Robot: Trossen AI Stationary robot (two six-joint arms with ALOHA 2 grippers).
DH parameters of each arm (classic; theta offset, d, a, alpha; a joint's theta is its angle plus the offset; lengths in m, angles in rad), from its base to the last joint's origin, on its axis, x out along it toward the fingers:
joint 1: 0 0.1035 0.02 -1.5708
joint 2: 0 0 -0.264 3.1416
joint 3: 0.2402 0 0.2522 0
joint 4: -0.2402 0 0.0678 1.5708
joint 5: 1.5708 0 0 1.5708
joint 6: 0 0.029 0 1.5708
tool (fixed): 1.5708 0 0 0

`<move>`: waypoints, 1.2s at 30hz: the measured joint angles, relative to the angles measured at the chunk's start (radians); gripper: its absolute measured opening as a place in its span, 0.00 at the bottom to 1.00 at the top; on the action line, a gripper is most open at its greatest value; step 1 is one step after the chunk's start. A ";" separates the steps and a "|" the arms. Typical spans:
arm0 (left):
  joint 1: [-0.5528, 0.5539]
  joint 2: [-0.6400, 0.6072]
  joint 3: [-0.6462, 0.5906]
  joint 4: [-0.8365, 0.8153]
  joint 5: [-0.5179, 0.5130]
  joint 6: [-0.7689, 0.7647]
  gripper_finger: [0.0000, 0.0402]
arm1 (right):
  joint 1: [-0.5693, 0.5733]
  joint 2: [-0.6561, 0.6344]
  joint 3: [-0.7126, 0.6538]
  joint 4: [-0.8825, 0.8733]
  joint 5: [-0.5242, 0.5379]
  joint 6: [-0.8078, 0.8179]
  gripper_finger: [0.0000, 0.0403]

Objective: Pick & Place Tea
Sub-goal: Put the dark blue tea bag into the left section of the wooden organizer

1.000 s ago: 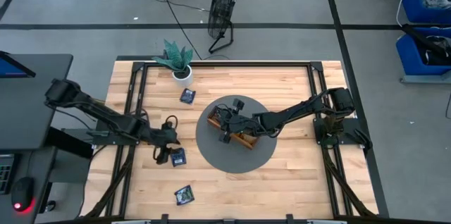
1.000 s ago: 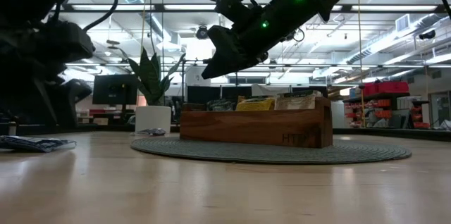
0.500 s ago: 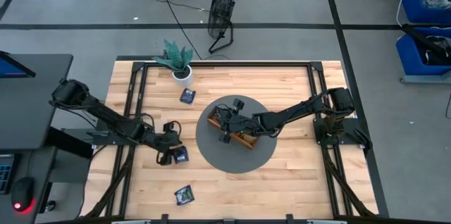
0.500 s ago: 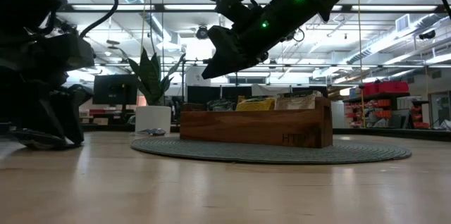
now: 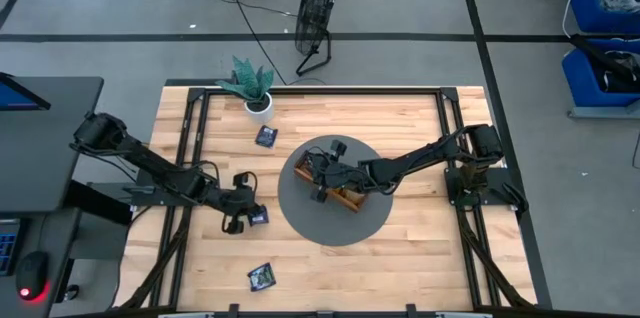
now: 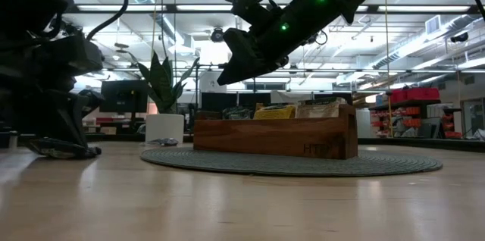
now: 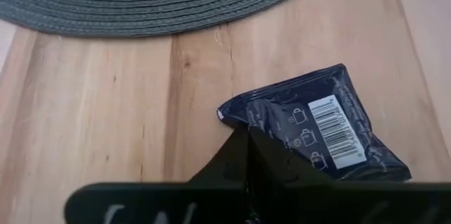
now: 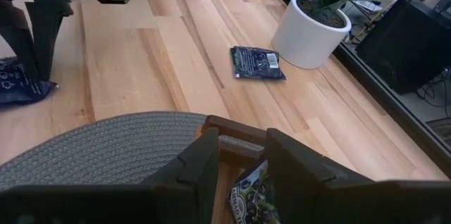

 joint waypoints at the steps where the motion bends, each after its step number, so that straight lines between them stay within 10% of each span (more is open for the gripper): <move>1: 0.000 0.000 0.002 0.000 0.000 0.010 0.02 | 0.000 0.000 0.000 0.000 0.000 0.001 0.31; 11: 0.000 0.002 0.113 -0.070 -0.043 0.170 0.01 | 0.000 0.000 0.000 0.012 -0.029 0.014 0.31; 25: 0.000 0.001 0.290 -0.169 -0.255 0.436 0.01 | 0.000 -0.016 0.001 0.072 -0.454 0.054 0.31; 36: 0.000 0.001 0.375 -0.161 -0.413 0.650 0.01 | -0.036 -0.016 0.001 0.088 -0.540 0.145 0.31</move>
